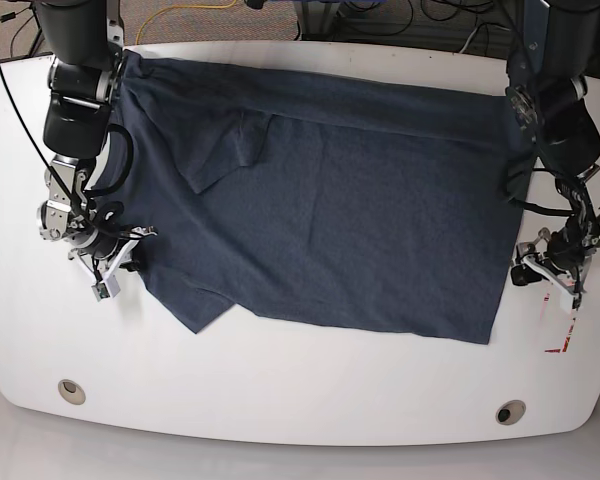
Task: Layout the t-shirt on the table in an organized manner, then fold the t-shirt properly
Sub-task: 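Grasp the navy shirt's hem corners with both grippers, then lift the hem and fold it over toward the collar edge with both grippers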
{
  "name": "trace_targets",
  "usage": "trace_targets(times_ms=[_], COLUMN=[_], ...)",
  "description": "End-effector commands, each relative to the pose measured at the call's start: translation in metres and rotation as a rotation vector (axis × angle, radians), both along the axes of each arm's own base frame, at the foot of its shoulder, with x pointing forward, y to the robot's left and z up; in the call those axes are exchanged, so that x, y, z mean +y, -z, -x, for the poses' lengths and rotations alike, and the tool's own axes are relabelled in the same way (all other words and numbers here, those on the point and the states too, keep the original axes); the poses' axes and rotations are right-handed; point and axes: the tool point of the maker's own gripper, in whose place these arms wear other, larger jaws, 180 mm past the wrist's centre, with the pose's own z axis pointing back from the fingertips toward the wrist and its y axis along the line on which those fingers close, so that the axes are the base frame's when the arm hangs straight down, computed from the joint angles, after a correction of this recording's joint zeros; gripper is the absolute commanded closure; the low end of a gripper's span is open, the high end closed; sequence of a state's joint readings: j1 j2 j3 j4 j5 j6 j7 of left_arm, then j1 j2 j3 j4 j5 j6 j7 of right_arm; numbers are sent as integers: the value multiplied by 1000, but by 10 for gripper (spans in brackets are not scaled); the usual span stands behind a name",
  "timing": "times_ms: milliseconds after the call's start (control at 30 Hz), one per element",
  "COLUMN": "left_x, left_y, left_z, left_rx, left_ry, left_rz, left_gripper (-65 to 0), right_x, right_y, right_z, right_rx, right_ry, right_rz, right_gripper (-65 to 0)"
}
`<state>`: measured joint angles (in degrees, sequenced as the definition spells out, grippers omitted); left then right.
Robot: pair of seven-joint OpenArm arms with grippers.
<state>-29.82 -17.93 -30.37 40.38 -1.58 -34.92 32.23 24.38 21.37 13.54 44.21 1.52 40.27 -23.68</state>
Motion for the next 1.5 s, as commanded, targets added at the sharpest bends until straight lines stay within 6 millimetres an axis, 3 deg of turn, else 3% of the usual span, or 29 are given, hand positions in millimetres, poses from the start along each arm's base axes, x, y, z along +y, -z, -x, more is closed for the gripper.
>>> trace_targets(times_ms=[0, 267, 500, 733, 833, 933, 1033, 1300, 1467], left_x=[-5, -39, -35, -55, -59, -60, -60, -58, -51], left_y=[-18, -8, 5, 13, 13, 13, 13, 11, -10], left_z=[-21, -36, -38, -40, -41, -41, -41, -42, -51], left_rx=[-85, -96, -57, -18, -16, -16, -15, -24, -77], left_ry=[0, 26, -66, -12, 5, 8, 9, 6, 10], left_rz=[31, 108, 106, 92, 82, 79, 78, 77, 36], left_gripper=[-369, -369, -369, -361, -264, -125, -54, -25, -6], right_x=[-7, 11, 13, 13, 13, 12, 11, 12, 12], right_y=[3, 3, 2, 3, 3, 3, 3, 3, 2], right_z=[5, 9, 13, 14, 14, 14, 14, 14, 13], right_rx=[27, 5, -5, -3, -3, -3, -4, -5, -9], right_ry=[-1, -32, -42, -42, -42, -41, -41, -41, -38], right_rz=[33, 34, 42, 41, 41, 43, 44, 41, 40], right_gripper=[-17, -17, -17, -17, -17, -17, -17, -17, -17])
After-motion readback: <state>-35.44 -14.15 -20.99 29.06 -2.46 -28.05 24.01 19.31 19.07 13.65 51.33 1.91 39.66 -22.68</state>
